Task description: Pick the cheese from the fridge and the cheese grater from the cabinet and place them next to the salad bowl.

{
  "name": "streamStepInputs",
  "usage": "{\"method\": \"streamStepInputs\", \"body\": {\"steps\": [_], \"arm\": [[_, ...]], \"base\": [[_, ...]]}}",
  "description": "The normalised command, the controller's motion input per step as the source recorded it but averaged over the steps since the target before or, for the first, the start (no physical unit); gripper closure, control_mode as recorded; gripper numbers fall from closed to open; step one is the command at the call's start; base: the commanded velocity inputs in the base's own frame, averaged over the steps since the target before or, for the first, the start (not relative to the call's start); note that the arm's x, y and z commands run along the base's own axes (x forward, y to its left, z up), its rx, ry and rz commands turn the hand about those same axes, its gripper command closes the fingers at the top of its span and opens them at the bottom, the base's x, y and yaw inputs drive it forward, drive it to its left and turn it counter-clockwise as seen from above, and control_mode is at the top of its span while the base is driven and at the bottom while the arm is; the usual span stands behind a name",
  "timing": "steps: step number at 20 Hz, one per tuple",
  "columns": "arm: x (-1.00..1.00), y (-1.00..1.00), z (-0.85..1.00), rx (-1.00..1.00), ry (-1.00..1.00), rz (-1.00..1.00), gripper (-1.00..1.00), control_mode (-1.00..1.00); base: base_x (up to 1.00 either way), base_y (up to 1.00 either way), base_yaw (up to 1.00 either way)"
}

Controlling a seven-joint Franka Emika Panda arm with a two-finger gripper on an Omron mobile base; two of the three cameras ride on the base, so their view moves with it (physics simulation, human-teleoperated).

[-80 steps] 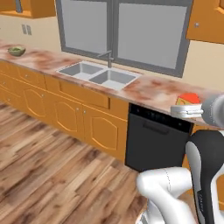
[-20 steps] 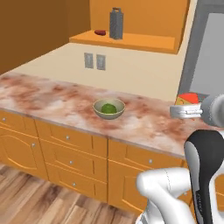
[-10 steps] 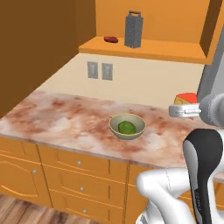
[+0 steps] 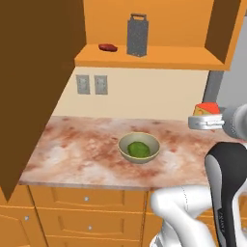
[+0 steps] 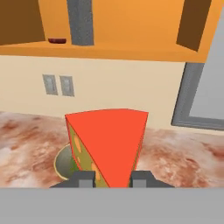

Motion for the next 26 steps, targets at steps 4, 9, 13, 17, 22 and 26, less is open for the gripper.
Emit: {"method": "streamStepInputs", "body": {"steps": [4, 9, 13, 17, 22, 26], "arm": [[0.0, 0.0, 0.0, 0.0, 0.0, 0.0, 1.0, 1.0], [0.0, 0.0, 0.0, 0.0, 0.0, 0.0, 1.0, 1.0], [0.0, 0.0, 0.0, 0.0, 0.0, 0.0, 1.0, 1.0], [0.0, 0.0, 0.0, 0.0, 0.0, 0.0, 1.0, 1.0], [0.0, 0.0, 0.0, 0.0, 0.0, 0.0, 1.0, 1.0], [0.0, 0.0, 0.0, 0.0, 0.0, 0.0, 1.0, 1.0]], "base": [[-0.19, 0.36, 0.03], [0.11, -0.3, 0.04], [1.0, -0.16, -0.06], [1.0, -0.48, 0.29], [1.0, -0.45, 0.53], [0.86, -0.34, 0.32]]}}
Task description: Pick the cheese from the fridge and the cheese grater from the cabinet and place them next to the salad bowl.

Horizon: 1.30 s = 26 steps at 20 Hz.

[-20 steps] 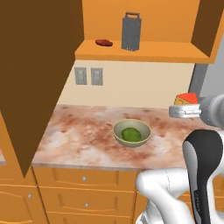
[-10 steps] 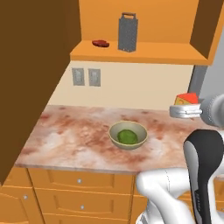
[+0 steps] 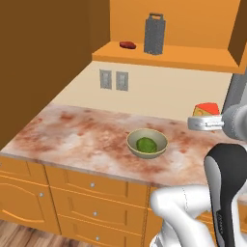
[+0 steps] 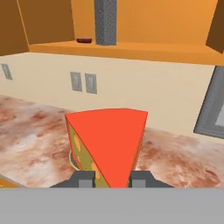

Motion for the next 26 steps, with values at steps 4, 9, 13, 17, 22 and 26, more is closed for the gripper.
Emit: {"method": "streamStepInputs", "body": {"steps": [4, 9, 13, 17, 22, 26], "arm": [[0.0, 0.0, 0.0, 0.0, 0.0, 0.0, 1.0, 1.0], [0.03, -0.23, -0.21, 0.04, 0.05, 0.04, 1.0, -1.0], [0.01, -0.35, -0.48, 0.0, 0.13, 0.0, 1.0, -1.0], [0.11, -0.34, -0.51, 0.0, 0.16, 0.0, 1.0, -1.0], [0.03, -0.4, -0.52, 0.01, 0.2, 0.0, 1.0, -1.0], [0.06, -0.45, -0.57, 0.0, 0.19, 0.0, 1.0, -1.0]], "base": [[0.73, -0.05, 0.06], [0.18, -0.1, 0.03], [0.0, 0.0, 0.0], [0.0, 0.0, 0.0], [0.0, 0.0, 0.0], [0.0, 0.0, 0.0]]}}
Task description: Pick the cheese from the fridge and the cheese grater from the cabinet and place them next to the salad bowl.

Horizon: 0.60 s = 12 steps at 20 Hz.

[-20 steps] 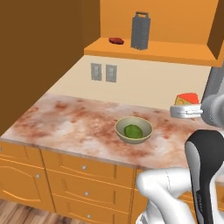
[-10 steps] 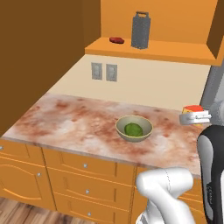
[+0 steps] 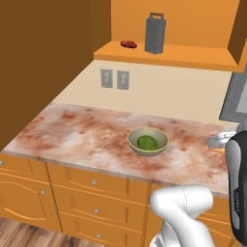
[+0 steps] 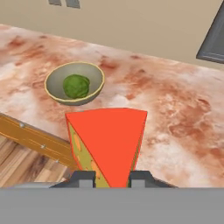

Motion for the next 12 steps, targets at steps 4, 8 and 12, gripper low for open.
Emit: {"method": "streamStepInputs", "body": {"steps": [4, 8, 12], "arm": [[0.24, -0.29, -0.49, 0.0, 0.0, 0.02, 1.0, -1.0], [0.51, -0.09, -0.58, 0.0, -0.05, 0.07, 1.0, -1.0], [0.76, -0.03, -0.51, 0.0, 0.08, 0.04, 1.0, -1.0]], "base": [[0.0, 0.0, 0.0], [0.0, 0.0, 0.0], [0.0, 0.0, 0.0]]}}
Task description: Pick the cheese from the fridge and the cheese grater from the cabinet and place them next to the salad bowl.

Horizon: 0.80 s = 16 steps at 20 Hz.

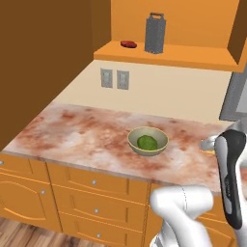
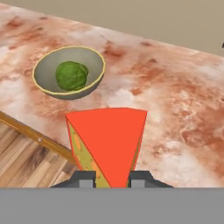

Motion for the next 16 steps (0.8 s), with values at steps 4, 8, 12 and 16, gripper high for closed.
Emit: {"method": "streamStepInputs", "body": {"steps": [4, 8, 12, 16], "arm": [[0.92, 0.0, -0.44, 0.0, 0.14, 0.0, 1.0, -1.0], [0.83, 0.0, -0.42, 0.0, 0.07, 0.0, 1.0, -1.0], [0.4, 0.0, -0.35, 0.0, 0.0, 0.06, 1.0, -1.0], [0.07, -0.05, -0.16, -0.01, -0.06, 0.21, 1.0, -1.0]], "base": [[0.0, 0.0, 0.0], [0.0, 0.0, 0.0], [0.0, 0.0, 0.0], [0.0, 0.0, 0.0]]}}
